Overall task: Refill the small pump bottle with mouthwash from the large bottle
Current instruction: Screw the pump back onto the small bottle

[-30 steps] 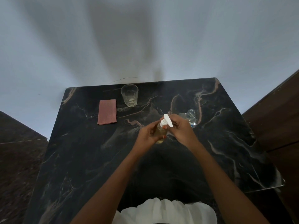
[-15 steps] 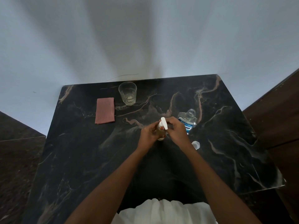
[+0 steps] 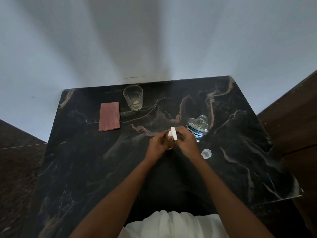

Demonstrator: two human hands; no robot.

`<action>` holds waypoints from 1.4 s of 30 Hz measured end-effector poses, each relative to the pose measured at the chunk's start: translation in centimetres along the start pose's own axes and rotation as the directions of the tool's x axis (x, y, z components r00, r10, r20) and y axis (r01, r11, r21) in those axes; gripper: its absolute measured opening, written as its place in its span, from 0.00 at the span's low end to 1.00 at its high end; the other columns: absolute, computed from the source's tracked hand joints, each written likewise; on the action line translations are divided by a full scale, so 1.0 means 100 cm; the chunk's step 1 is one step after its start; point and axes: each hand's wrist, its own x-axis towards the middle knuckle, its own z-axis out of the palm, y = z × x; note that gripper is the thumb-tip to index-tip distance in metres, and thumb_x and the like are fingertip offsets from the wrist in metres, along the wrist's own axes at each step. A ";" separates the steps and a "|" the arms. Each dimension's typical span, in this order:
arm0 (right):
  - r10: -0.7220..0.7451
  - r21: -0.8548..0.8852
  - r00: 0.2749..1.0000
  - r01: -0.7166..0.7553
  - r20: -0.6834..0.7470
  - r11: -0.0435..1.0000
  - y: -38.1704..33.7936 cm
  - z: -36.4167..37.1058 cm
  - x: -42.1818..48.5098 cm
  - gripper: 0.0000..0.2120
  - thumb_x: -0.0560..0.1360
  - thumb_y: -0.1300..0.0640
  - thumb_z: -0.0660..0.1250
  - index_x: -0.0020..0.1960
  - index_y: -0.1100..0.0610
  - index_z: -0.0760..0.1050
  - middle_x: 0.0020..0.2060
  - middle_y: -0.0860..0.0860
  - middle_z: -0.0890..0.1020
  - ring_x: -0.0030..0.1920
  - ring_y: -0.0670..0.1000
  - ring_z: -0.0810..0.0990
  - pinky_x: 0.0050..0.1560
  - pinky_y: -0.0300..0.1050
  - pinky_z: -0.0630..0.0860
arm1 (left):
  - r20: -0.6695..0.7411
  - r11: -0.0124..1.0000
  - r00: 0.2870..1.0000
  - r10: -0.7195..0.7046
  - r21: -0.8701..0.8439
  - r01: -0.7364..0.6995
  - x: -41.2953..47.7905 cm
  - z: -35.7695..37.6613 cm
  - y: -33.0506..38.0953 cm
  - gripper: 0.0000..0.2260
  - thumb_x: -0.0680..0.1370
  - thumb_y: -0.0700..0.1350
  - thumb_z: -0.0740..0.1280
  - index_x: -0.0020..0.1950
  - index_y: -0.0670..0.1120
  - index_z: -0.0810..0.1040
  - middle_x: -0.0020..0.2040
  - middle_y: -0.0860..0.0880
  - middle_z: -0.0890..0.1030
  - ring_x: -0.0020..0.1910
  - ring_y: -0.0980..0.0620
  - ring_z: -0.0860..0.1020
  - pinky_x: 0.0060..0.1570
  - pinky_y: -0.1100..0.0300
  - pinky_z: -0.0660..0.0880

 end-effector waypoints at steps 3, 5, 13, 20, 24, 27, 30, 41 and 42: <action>0.009 0.023 1.000 -0.009 -0.006 1.000 0.005 0.001 -0.002 0.13 0.70 0.69 0.68 0.54 0.62 0.76 0.47 0.50 0.78 0.45 0.36 0.75 0.45 0.22 0.69 | 0.016 1.000 1.000 0.003 0.002 -0.003 0.000 -0.001 0.000 0.22 0.70 0.37 0.71 0.63 0.46 0.73 0.56 0.47 0.80 0.55 0.53 0.78 0.60 0.52 0.74; 0.014 0.019 1.000 -0.014 -0.002 1.000 0.007 0.002 -0.004 0.15 0.70 0.69 0.67 0.56 0.61 0.76 0.48 0.49 0.78 0.47 0.39 0.76 0.47 0.22 0.70 | 0.026 1.000 1.000 -0.002 -0.004 0.002 0.000 -0.001 0.000 0.22 0.70 0.37 0.71 0.63 0.47 0.73 0.54 0.50 0.79 0.54 0.54 0.78 0.60 0.54 0.74; 0.030 -0.025 0.999 -0.030 -0.025 0.999 0.007 0.001 -0.009 0.19 0.70 0.68 0.68 0.60 0.60 0.74 0.52 0.50 0.79 0.52 0.45 0.76 0.50 0.26 0.70 | 0.014 0.999 0.999 -0.030 0.019 0.030 0.000 -0.001 -0.001 0.27 0.68 0.37 0.72 0.65 0.47 0.71 0.56 0.53 0.78 0.53 0.62 0.76 0.54 0.73 0.70; 0.002 -0.108 0.993 -0.015 -0.115 0.994 0.018 -0.017 -0.033 0.15 0.69 0.68 0.69 0.55 0.61 0.78 0.51 0.55 0.81 0.50 0.47 0.77 0.52 0.26 0.69 | -0.045 0.993 0.993 -0.106 -0.064 0.103 -0.013 0.002 -0.007 0.29 0.67 0.32 0.72 0.67 0.42 0.69 0.63 0.44 0.75 0.61 0.54 0.74 0.63 0.59 0.69; 0.062 -0.143 0.988 -0.082 -0.142 0.986 0.035 -0.033 -0.054 0.12 0.69 0.69 0.69 0.51 0.59 0.79 0.49 0.53 0.82 0.48 0.45 0.77 0.51 0.28 0.70 | -0.097 0.982 0.981 -0.169 -0.097 0.160 -0.026 0.006 -0.009 0.28 0.69 0.31 0.70 0.68 0.40 0.67 0.65 0.43 0.74 0.64 0.51 0.72 0.66 0.51 0.69; 0.099 -0.179 0.973 -0.137 -0.206 0.974 0.049 -0.047 -0.067 0.10 0.70 0.69 0.68 0.49 0.59 0.79 0.47 0.53 0.81 0.47 0.46 0.77 0.50 0.36 0.71 | -0.171 0.983 0.972 -0.161 -0.114 0.143 -0.034 0.005 -0.005 0.24 0.71 0.29 0.67 0.66 0.39 0.68 0.63 0.42 0.75 0.62 0.48 0.74 0.63 0.54 0.71; 0.127 -0.202 0.951 -0.188 -0.281 0.961 0.061 -0.061 -0.074 0.10 0.69 0.69 0.69 0.49 0.60 0.78 0.47 0.55 0.80 0.49 0.52 0.78 0.52 0.44 0.73 | -0.330 0.993 0.939 -0.098 -0.091 0.071 -0.034 -0.004 0.007 0.18 0.73 0.30 0.63 0.63 0.38 0.71 0.57 0.41 0.78 0.55 0.51 0.77 0.57 0.64 0.72; 0.229 -0.331 0.945 -0.298 -0.232 0.895 0.081 -0.069 -0.068 0.17 0.67 0.64 0.72 0.55 0.62 0.74 0.54 0.58 0.74 0.56 0.57 0.71 0.54 0.47 0.68 | -0.287 0.984 0.949 0.132 -0.074 -0.160 0.005 -0.018 0.073 0.09 0.76 0.39 0.65 0.56 0.42 0.77 0.51 0.47 0.80 0.49 0.59 0.77 0.48 0.73 0.74; 0.226 -0.326 0.945 -0.296 -0.237 0.898 0.082 -0.068 -0.068 0.14 0.68 0.64 0.71 0.53 0.61 0.74 0.53 0.58 0.74 0.55 0.56 0.72 0.52 0.46 0.68 | -0.263 0.983 0.953 0.152 -0.057 -0.173 0.010 -0.017 0.077 0.10 0.75 0.39 0.65 0.56 0.42 0.77 0.51 0.46 0.80 0.48 0.58 0.78 0.48 0.73 0.74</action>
